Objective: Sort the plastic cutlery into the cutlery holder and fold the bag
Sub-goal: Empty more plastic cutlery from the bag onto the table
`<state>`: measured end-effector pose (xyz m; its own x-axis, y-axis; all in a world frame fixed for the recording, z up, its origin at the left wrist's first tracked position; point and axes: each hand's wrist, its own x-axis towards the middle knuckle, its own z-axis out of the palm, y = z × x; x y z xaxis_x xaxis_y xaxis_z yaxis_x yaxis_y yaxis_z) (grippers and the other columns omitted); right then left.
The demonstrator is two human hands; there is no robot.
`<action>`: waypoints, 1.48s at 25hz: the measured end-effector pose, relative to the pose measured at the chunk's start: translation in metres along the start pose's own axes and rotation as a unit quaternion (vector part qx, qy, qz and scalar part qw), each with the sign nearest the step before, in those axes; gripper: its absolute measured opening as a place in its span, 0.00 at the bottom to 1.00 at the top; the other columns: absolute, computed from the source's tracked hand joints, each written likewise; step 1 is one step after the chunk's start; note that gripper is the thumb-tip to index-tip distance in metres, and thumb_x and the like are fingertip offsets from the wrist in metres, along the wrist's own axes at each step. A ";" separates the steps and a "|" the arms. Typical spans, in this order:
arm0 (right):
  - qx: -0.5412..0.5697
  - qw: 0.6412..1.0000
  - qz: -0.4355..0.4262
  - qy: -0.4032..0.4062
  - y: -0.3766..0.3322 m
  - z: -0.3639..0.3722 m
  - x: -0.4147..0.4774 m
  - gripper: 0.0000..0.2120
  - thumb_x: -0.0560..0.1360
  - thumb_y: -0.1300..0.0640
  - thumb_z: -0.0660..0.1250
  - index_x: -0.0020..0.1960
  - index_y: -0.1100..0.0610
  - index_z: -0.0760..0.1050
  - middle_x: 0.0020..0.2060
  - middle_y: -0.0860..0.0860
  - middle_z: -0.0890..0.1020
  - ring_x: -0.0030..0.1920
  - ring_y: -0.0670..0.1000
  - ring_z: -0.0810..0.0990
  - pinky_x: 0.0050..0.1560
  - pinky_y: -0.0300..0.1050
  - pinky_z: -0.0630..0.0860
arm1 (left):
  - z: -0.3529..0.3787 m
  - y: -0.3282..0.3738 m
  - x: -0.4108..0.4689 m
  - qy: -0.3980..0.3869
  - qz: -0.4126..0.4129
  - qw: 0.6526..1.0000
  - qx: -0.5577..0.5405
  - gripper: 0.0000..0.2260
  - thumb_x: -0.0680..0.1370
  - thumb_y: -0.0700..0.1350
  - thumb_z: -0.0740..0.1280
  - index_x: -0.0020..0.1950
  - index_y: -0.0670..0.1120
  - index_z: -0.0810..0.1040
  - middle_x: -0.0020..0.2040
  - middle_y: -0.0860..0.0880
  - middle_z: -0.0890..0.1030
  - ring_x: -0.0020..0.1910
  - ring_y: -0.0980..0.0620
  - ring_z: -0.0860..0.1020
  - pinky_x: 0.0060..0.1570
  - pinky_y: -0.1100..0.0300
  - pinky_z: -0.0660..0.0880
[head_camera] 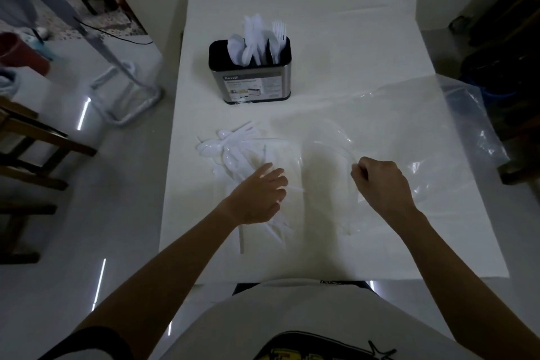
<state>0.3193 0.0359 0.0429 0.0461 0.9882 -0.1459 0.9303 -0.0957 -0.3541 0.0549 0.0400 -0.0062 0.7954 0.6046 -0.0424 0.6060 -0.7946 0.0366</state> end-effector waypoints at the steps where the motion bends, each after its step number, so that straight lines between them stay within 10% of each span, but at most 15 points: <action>1: 0.002 1.000 0.000 0.000 -0.001 0.001 0.000 0.18 0.78 0.55 0.58 0.31 0.59 0.62 0.23 0.53 0.66 0.28 0.58 0.69 0.28 0.42 0.61 | 0.001 0.004 -0.003 0.020 -0.044 0.998 -0.043 0.16 0.74 0.48 0.53 0.43 0.46 0.80 0.60 0.46 0.80 0.67 0.44 0.71 0.70 0.43 0.61; 6: 0.014 1.000 0.007 0.003 -0.005 0.003 -0.005 0.18 0.78 0.55 0.59 0.31 0.58 0.61 0.23 0.53 0.67 0.27 0.57 0.69 0.26 0.41 0.59 | 0.014 0.030 0.003 0.038 -0.371 0.911 -0.173 0.31 0.75 0.66 0.50 0.71 0.50 0.66 0.78 0.46 0.54 0.77 0.42 0.44 0.72 0.38 0.39; 9: 0.022 0.999 0.025 0.007 -0.007 0.004 -0.009 0.18 0.78 0.55 0.59 0.31 0.58 0.62 0.23 0.53 0.66 0.27 0.57 0.69 0.28 0.42 0.61 | 0.037 0.034 -0.001 0.007 -0.406 0.902 -0.148 0.42 0.71 0.73 0.42 0.77 0.48 0.52 0.79 0.44 0.46 0.76 0.38 0.41 0.69 0.37 0.37; 14: 0.031 0.999 0.042 0.003 -0.009 0.005 -0.015 0.20 0.78 0.54 0.59 0.29 0.54 0.57 0.23 0.51 0.65 0.27 0.56 0.68 0.29 0.42 0.61 | 0.041 0.024 0.010 0.024 -0.498 0.853 -0.153 0.34 0.75 0.63 0.42 0.78 0.47 0.46 0.78 0.43 0.45 0.76 0.35 0.44 0.70 0.31 0.45; 18: 0.045 0.998 0.050 -0.002 -0.011 0.008 -0.017 0.21 0.77 0.54 0.58 0.28 0.53 0.56 0.22 0.51 0.64 0.27 0.55 0.67 0.26 0.41 0.59 | 0.033 0.026 0.028 0.054 -0.525 0.823 -0.210 0.37 0.73 0.65 0.41 0.77 0.46 0.48 0.78 0.42 0.46 0.76 0.37 0.43 0.71 0.39 0.38; 25: 0.101 0.991 0.064 -0.060 -0.004 0.005 -0.011 0.15 0.76 0.44 0.62 0.38 0.54 0.72 0.30 0.49 0.75 0.35 0.53 0.76 0.36 0.42 0.68 | -0.001 0.086 0.046 0.191 -0.464 0.783 -0.368 0.17 0.76 0.57 0.55 0.51 0.46 0.74 0.47 0.51 0.76 0.48 0.52 0.75 0.49 0.56 0.74; 30: 0.126 0.983 0.032 -0.127 0.008 -0.006 0.004 0.19 0.76 0.38 0.58 0.41 0.52 0.74 0.36 0.50 0.82 0.40 0.52 0.80 0.45 0.47 0.76 | 0.016 0.104 0.048 0.139 -0.457 0.843 -0.246 0.20 0.75 0.58 0.54 0.52 0.46 0.76 0.50 0.49 0.78 0.49 0.49 0.74 0.48 0.58 0.65; 37: 0.026 0.992 -0.116 -0.052 0.050 -0.021 0.109 0.09 0.77 0.58 0.61 0.54 0.57 0.77 0.52 0.56 0.80 0.53 0.59 0.79 0.52 0.50 0.75 | 0.012 0.121 0.047 0.137 -0.453 0.860 -0.192 0.18 0.76 0.60 0.56 0.50 0.48 0.77 0.48 0.50 0.76 0.46 0.50 0.73 0.45 0.58 0.65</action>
<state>0.3782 0.1418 0.0291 -0.2075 0.9671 -0.1474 0.8910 0.1246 -0.4367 0.1653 -0.0283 -0.0158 -0.0641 0.9979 0.0074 0.8954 0.0542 0.4420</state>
